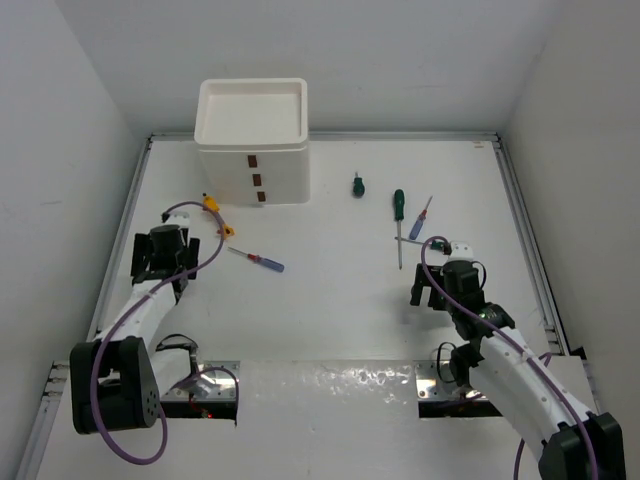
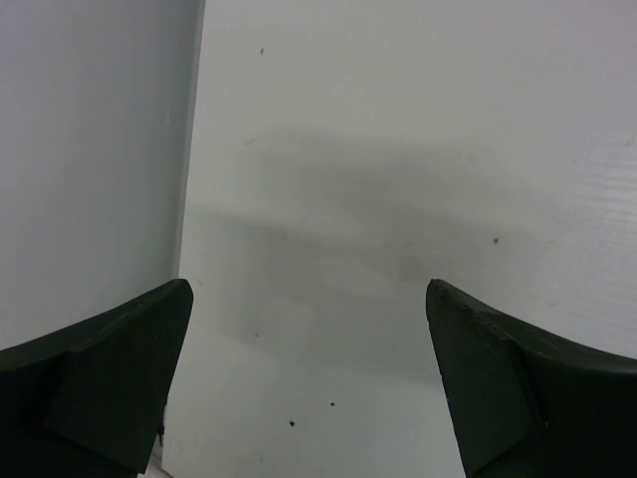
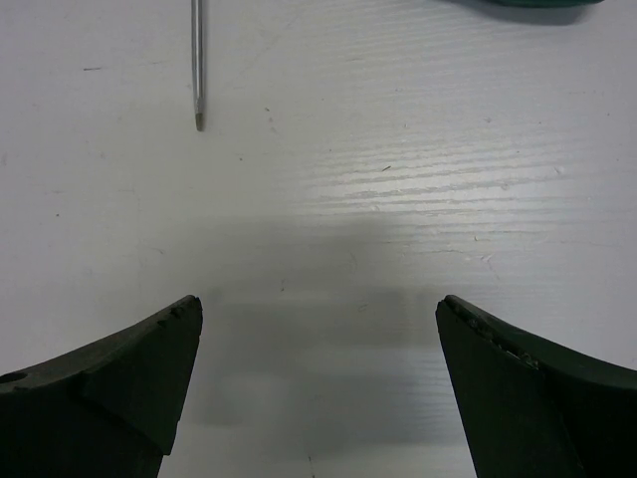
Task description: Sort the tools into containers
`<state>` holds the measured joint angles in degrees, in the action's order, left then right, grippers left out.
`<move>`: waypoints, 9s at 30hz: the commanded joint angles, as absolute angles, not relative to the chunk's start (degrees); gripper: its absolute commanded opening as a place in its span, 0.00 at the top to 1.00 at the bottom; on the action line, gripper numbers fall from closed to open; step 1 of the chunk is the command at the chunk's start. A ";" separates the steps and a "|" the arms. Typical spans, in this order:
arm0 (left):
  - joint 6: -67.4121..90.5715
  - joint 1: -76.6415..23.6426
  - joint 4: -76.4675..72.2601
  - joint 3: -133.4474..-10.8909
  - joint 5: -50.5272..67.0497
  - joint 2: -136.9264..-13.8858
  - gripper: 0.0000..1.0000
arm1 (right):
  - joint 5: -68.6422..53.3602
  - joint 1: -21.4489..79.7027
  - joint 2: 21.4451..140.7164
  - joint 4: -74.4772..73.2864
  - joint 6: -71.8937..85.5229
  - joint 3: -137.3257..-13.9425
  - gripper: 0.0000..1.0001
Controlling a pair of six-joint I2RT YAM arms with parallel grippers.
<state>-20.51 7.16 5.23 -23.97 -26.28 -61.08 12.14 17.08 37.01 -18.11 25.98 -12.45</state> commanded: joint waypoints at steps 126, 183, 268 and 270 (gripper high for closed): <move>0.26 -14.33 -11.95 -77.96 -18.82 -97.03 0.55 | 22.41 41.22 129.46 13.36 35.78 -106.00 1.00; -4.22 -15.20 6.24 -74.97 -8.44 -90.35 0.49 | 31.99 41.05 126.04 11.95 39.99 -100.73 1.00; -6.59 -17.75 18.45 -58.27 -1.06 -62.06 1.00 | 41.66 41.13 125.16 6.50 47.55 -100.46 1.00; -7.38 -17.75 21.00 -58.27 -0.26 -61.18 1.00 | 42.10 41.13 125.24 6.42 47.20 -100.63 1.00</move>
